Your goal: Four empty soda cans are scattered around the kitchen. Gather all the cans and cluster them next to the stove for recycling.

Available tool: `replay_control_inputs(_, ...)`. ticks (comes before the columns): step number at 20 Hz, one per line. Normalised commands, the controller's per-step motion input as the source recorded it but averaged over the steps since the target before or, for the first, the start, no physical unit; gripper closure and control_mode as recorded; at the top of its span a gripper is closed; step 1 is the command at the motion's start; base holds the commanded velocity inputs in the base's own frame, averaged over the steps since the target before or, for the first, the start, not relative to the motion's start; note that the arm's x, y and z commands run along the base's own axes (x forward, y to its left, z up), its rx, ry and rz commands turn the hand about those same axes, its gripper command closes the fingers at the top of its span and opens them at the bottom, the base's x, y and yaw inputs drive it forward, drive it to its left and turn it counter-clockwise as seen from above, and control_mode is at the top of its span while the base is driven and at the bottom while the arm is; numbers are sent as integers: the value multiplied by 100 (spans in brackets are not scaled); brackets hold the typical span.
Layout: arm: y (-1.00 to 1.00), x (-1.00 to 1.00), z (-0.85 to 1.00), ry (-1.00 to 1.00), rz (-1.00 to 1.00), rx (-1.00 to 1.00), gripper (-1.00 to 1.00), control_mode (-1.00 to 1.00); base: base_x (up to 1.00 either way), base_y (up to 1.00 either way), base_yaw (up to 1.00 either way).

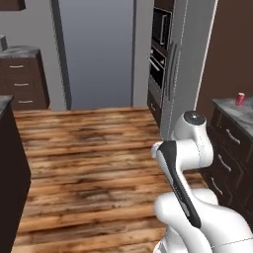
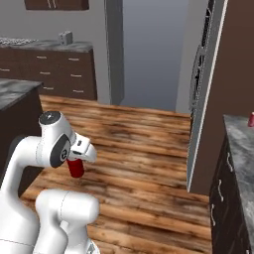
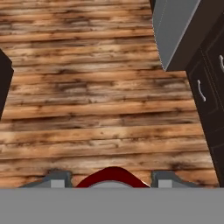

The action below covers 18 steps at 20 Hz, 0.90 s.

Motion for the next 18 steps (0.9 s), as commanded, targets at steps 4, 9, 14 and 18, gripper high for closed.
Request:
replay_control_inputs(4, 0, 0, 0, 0, 0, 0, 100, 100, 74, 24, 0)
replay_control_inputs(9, 0, 0, 0, 0, 0, 0, 100, 100, 67, 7, 0)
replay_control_inputs(14, 0, 0, 0, 0, 0, 0, 100, 100, 54, 15, 0)
replay_control_inputs(18, 0, 0, 0, 0, 0, 0, 100, 100, 51, 17, 0)
